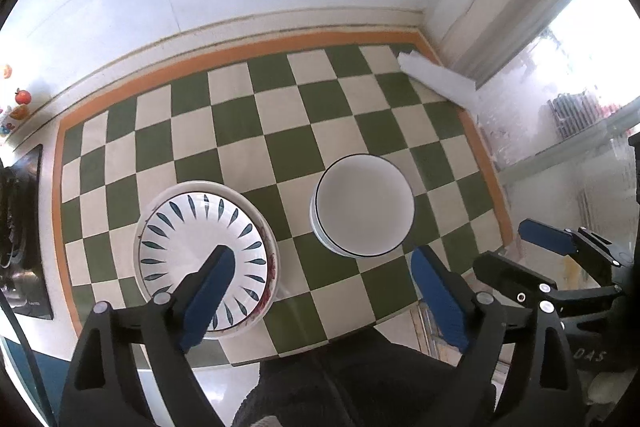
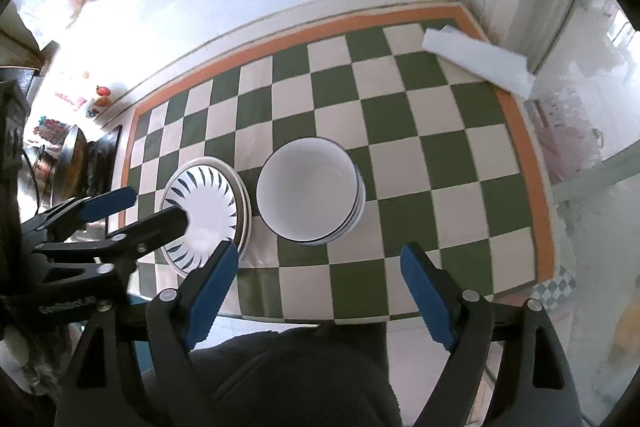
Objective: Organize plates and bowls
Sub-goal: 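Pull both grippers back from the bowl stack, then grip the rim of the bowl stack with both grippers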
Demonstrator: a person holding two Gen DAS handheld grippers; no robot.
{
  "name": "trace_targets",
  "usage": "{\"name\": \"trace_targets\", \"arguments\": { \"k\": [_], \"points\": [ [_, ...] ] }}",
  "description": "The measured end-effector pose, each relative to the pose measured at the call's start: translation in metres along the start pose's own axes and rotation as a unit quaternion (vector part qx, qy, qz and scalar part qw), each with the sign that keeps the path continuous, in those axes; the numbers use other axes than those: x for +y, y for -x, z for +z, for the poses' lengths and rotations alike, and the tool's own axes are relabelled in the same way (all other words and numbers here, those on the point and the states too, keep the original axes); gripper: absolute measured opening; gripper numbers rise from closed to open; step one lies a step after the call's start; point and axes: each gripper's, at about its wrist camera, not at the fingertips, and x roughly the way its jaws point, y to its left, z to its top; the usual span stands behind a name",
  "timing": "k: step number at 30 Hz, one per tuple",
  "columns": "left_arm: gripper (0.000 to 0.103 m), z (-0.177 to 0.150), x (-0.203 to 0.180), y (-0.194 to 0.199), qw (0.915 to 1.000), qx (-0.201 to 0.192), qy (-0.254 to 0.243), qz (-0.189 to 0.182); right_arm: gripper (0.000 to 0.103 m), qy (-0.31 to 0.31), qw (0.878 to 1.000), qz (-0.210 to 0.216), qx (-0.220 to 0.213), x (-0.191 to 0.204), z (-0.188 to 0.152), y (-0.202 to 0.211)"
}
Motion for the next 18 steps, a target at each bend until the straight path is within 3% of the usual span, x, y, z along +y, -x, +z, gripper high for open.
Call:
{"name": "trace_targets", "arguments": {
  "k": [11,18],
  "points": [
    [0.094,-0.006,-0.002,0.034,0.9993,-0.025,0.010,-0.025,0.090,-0.002,0.999,-0.019,-0.036,0.000,-0.006,0.040],
    [0.096,0.005,0.005,0.004,0.9988,0.000,0.023,-0.042,0.091,-0.020,0.999,-0.003,-0.028,-0.011,0.000,0.022]
  ]
}}
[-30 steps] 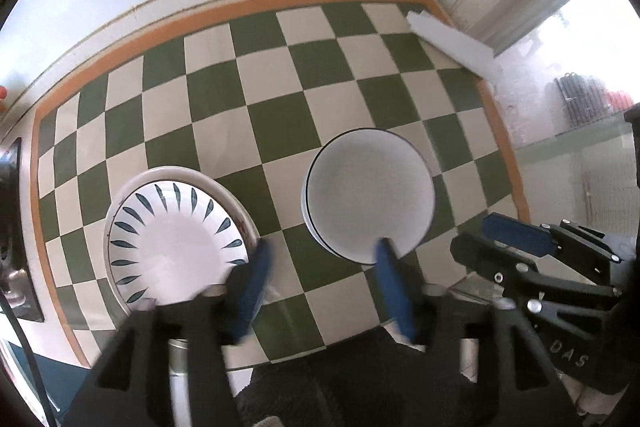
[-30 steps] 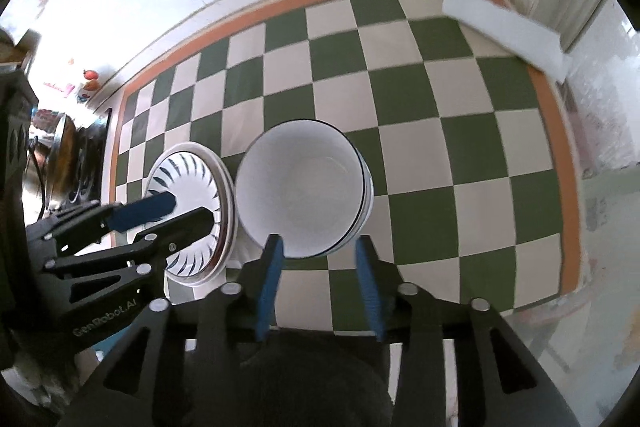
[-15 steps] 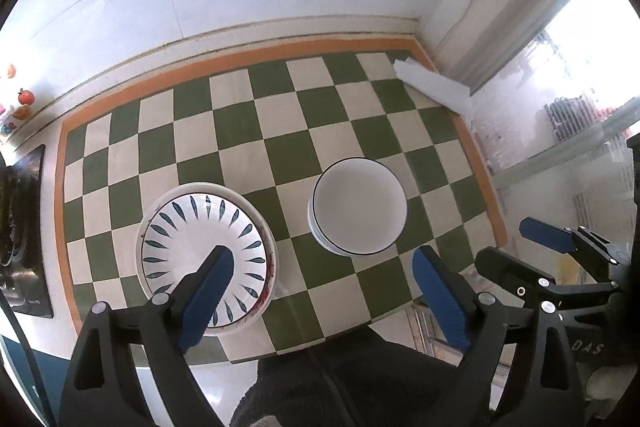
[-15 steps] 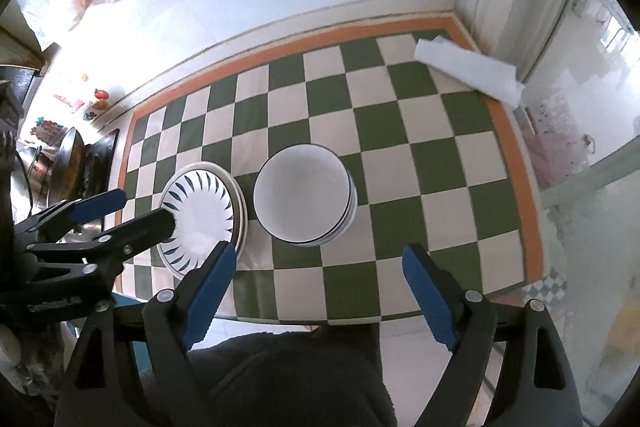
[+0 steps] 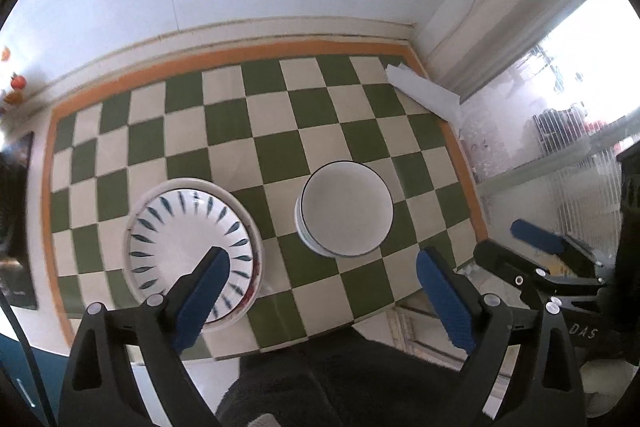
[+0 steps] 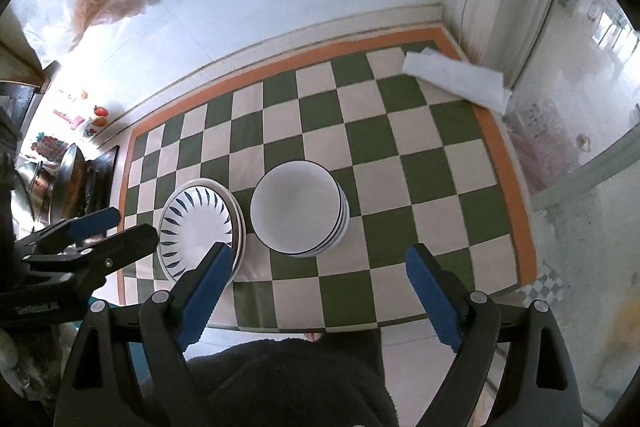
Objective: Organize plates and bowls
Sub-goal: 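Grip the rim of the bowl stack with both grippers, then lift the bowl stack with both grippers toward the plate stack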
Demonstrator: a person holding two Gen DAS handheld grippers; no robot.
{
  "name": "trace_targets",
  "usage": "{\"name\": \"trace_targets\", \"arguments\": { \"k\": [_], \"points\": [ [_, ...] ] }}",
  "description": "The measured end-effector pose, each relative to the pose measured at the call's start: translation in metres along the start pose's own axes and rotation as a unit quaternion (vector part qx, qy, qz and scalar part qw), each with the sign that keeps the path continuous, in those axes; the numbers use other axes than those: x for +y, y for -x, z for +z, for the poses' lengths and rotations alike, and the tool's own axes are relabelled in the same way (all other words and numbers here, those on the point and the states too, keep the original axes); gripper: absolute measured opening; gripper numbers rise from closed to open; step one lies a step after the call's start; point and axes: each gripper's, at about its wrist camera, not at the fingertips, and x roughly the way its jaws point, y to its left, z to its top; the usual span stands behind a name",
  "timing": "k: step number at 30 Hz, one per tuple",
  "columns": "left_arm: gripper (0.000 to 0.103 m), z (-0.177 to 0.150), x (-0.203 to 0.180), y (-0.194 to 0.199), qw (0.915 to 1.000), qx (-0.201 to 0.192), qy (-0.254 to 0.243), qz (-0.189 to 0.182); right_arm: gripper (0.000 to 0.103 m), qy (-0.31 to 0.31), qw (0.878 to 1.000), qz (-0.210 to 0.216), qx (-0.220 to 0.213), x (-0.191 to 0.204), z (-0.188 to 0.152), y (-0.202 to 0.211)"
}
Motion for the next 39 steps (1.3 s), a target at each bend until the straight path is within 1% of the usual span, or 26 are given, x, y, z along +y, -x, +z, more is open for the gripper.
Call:
{"name": "trace_targets", "arguments": {
  "k": [2,4,6,9,13,16,18,21,23,25,26,27,28,29,30,31,32,34,36,38,39],
  "points": [
    [0.096,0.007,0.004,-0.018,0.9998,0.015,0.005,-0.012,0.091,-0.018,1.000,0.021,0.007,-0.009,0.003,-0.016],
    [0.096,0.015,0.010,-0.041,0.9990,0.033,0.020,-0.025,0.091,-0.030,0.998,0.043,0.016,-0.018,0.005,-0.037],
    [0.096,0.021,0.018,-0.062,0.9967,0.056,0.041,-0.043,0.091,-0.048,0.996,0.062,0.037,-0.029,0.006,-0.065],
    [0.096,0.033,0.025,-0.092,0.9928,0.086,0.061,-0.055,0.091,-0.075,0.992,0.079,0.060,-0.043,0.004,-0.100],
    [0.095,0.045,0.031,-0.131,0.9842,0.133,0.088,-0.077,0.091,-0.116,0.983,0.112,0.084,-0.060,0.001,-0.140],
    [0.095,0.053,0.040,-0.160,0.9733,0.166,0.127,-0.094,0.091,-0.144,0.976,0.132,0.100,-0.071,0.001,-0.166],
    [0.094,0.057,0.045,-0.175,0.9682,0.183,0.141,-0.095,0.091,-0.157,0.971,0.142,0.109,-0.075,0.001,-0.178],
    [0.094,0.062,0.048,-0.195,0.9619,0.207,0.145,-0.103,0.091,-0.176,0.964,0.158,0.117,-0.082,0.001,-0.196],
    [0.093,0.064,0.049,-0.205,0.9596,0.218,0.143,-0.105,0.090,-0.189,0.959,0.170,0.125,-0.086,0.001,-0.209],
    [0.089,0.065,0.048,-0.215,0.9566,0.231,0.141,-0.109,0.089,-0.197,0.954,0.178,0.136,-0.088,0.000,-0.221],
    [0.083,0.064,0.048,-0.220,0.9554,0.238,0.138,-0.108,0.089,-0.201,0.951,0.185,0.142,-0.088,0.000,-0.227],
    [0.077,0.064,0.046,-0.225,0.9549,0.242,0.133,-0.108,0.086,-0.203,0.948,0.193,0.150,-0.087,-0.001,-0.234],
    [0.073,0.062,0.044,-0.229,0.9537,0.250,0.128,-0.108,0.086,-0.205,0.947,0.196,0.154,-0.087,-0.002,-0.238],
    [0.061,0.062,0.042,-0.233,0.9529,0.255,0.123,-0.108,0.086,-0.202,0.946,0.198,0.160,-0.085,-0.003,-0.243],
    [0.053,0.061,0.041,-0.236,0.9521,0.260,0.120,-0.108,0.084,-0.202,0.944,0.203,0.165,-0.083,-0.004,-0.249],
    [0.053,0.060,0.040,-0.238,0.9521,0.263,0.116,-0.105,0.082,-0.204,0.942,0.206,0.167,-0.083,-0.004,-0.253],
    [0.053,0.060,0.039,-0.237,0.9540,0.258,0.112,-0.104,0.078,-0.204,0.941,0.208,0.172,-0.081,-0.005,-0.257],
    [0.051,0.059,0.038,-0.235,0.9575,0.248,0.104,-0.103,0.055,-0.203,0.941,0.213,0.168,-0.080,-0.005,-0.265],
    [0.050,0.058,0.037,-0.235,0.9605,0.239,0.094,-0.106,0.052,-0.204,0.940,0.217,0.167,-0.081,-0.005,-0.271],
    [0.050,0.057,0.037,-0.234,0.9619,0.233,0.092,-0.109,0.052,-0.215,0.935,0.231,0.164,-0.084,-0.006,-0.276],
    [0.049,0.056,0.038,-0.234,0.9628,0.229,0.093,-0.109,0.052,-0.213,0.934,0.234,0.164,-0.085,-0.006,-0.277]
  ]
}}
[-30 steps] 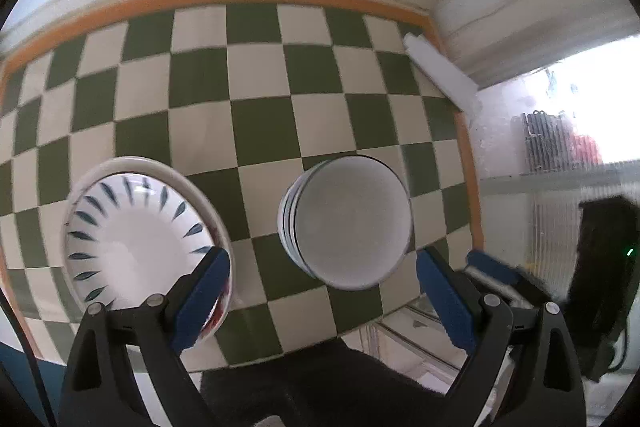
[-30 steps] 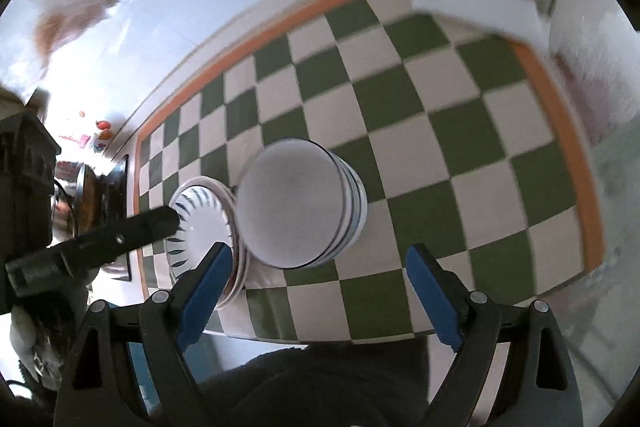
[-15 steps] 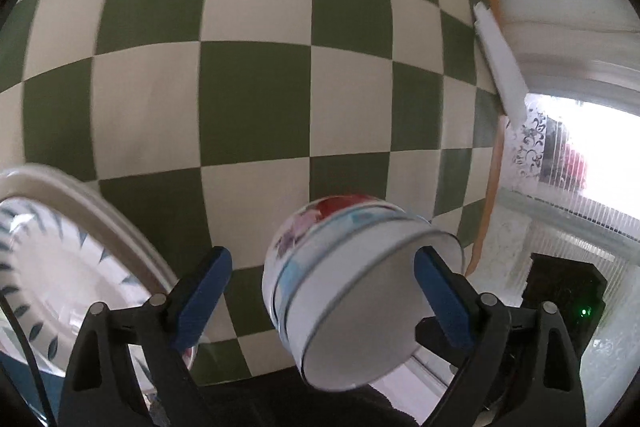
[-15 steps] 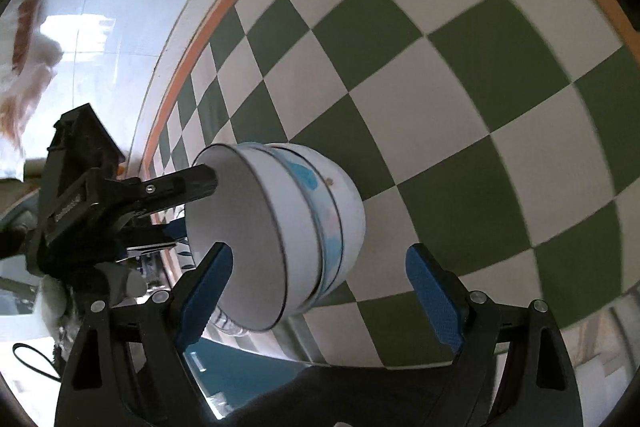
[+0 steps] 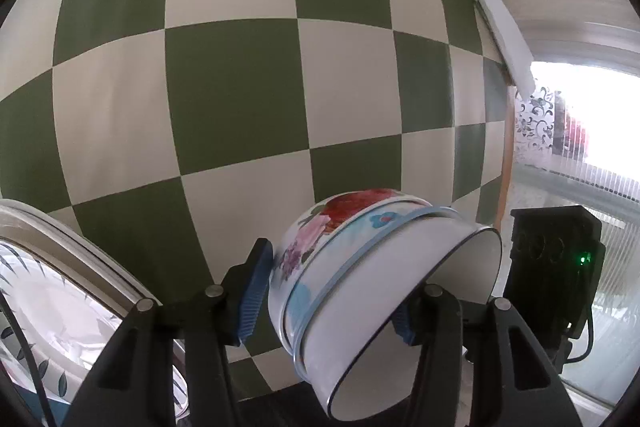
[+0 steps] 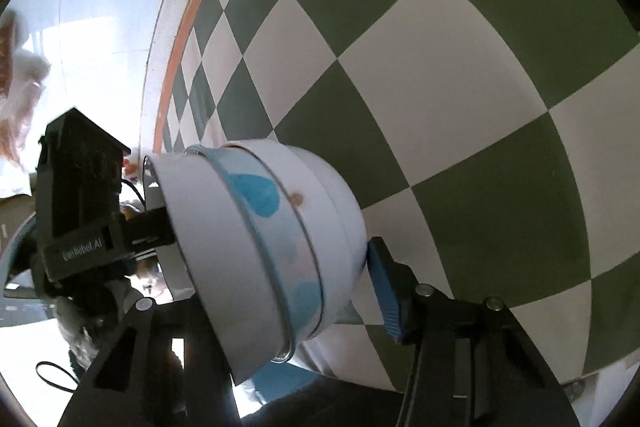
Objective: Organize plates and bowls
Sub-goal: 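Lift the bowl stack with both grippers toward the plate stack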
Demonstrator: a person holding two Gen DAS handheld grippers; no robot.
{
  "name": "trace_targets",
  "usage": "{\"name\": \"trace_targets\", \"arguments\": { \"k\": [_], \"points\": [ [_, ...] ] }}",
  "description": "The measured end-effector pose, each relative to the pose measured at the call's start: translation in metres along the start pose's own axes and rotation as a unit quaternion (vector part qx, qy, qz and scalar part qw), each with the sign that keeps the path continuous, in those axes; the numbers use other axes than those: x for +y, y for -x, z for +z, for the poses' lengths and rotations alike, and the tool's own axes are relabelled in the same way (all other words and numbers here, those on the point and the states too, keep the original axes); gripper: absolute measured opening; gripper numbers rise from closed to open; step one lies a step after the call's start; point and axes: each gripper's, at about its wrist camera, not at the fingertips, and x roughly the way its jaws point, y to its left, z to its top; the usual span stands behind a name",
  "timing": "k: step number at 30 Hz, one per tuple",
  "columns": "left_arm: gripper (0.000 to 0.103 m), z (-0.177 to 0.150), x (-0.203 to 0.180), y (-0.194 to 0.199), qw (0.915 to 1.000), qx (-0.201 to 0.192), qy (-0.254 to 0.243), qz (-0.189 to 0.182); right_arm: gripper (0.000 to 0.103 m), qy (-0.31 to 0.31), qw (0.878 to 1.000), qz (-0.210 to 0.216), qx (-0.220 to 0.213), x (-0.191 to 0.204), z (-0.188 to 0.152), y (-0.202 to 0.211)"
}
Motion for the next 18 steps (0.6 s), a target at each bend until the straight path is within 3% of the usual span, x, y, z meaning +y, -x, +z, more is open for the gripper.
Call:
{"name": "trace_targets", "arguments": {
  "k": [5,18],
  "points": [
    [0.049,-0.006,-0.003,0.003,0.9997,-0.017,-0.009,0.018,0.052,0.025,1.000,-0.005,0.006,0.006,-0.001,-0.005],
    [0.049,-0.018,0.006,0.025,0.9986,-0.048,0.021,0.011,0.050,0.050,0.998,-0.008,0.047,0.015,-0.001,-0.005]
  ]
}}
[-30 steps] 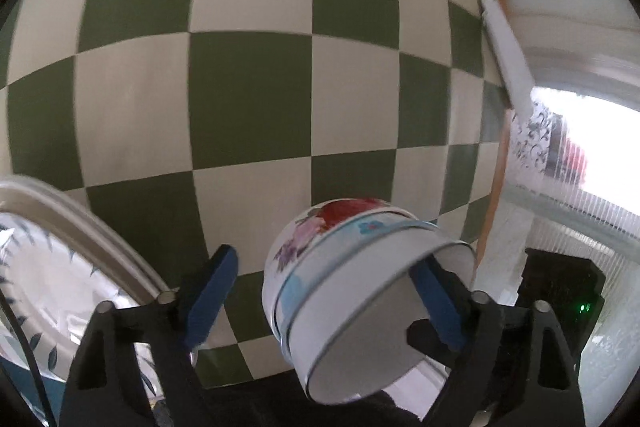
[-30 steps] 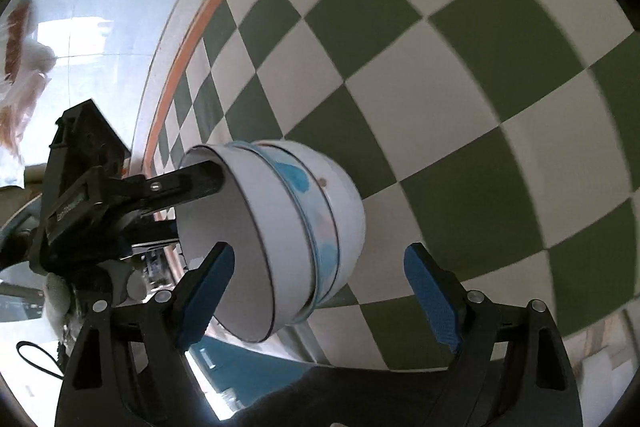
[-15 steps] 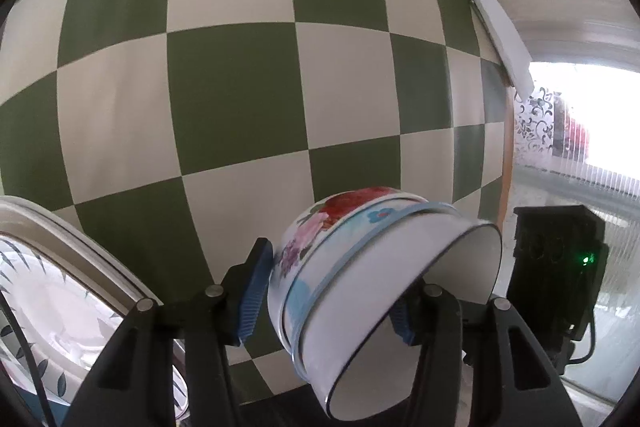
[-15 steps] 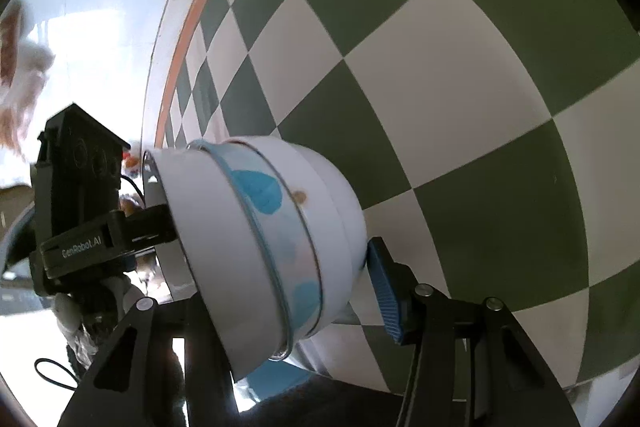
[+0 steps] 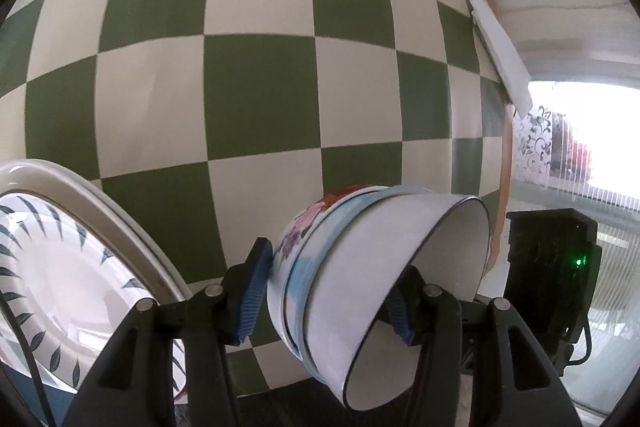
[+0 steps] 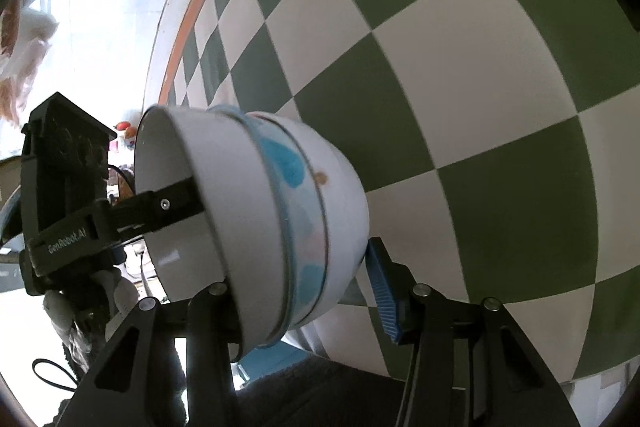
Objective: Organize plates and bowls
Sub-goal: 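Lift the bowl stack with both grippers toward the plate stack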
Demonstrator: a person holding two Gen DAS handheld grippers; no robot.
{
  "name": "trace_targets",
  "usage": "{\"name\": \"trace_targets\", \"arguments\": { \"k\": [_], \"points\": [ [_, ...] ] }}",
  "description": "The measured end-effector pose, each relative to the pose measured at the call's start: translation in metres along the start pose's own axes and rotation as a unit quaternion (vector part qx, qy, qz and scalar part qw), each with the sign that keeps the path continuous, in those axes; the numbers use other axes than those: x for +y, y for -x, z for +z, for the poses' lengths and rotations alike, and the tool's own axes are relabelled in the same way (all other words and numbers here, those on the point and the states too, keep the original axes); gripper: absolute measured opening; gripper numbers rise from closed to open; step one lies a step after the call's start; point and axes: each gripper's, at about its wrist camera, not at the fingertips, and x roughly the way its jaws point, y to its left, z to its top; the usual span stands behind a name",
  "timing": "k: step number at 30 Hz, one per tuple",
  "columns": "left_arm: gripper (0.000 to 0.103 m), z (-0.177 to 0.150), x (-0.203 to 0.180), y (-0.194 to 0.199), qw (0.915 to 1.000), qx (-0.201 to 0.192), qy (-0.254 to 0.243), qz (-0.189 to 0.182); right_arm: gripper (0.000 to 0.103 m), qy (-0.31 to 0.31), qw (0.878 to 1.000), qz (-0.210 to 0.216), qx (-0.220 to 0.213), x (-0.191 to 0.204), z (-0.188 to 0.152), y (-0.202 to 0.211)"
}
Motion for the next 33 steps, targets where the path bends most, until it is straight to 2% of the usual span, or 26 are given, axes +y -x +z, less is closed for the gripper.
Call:
{"name": "trace_targets", "arguments": {
  "k": [3,10,18,26,33],
  "points": [
    [0.049,0.000,0.004,0.004,1.0000,-0.009,0.004,-0.001,0.050,0.030,0.999,-0.018,-0.001,0.011,0.002,-0.001],
    [0.049,-0.004,0.005,0.018,0.9996,-0.020,0.015,-0.016,0.049,0.059,0.997,-0.044,0.001,0.036,0.009,-0.001],
    [0.049,-0.013,0.020,0.063,0.9985,-0.047,0.004,-0.027,0.049,0.088,0.995,-0.051,-0.011,0.082,0.004,0.000],
    [0.049,-0.029,0.063,0.107,0.9977,-0.065,0.000,-0.019,0.048,0.109,0.993,-0.041,-0.020,0.131,-0.017,-0.019],
    [0.049,-0.044,0.109,0.122,0.9972,-0.071,0.021,-0.010,0.047,0.127,0.991,-0.042,-0.011,0.167,-0.026,-0.067]
  ]
}}
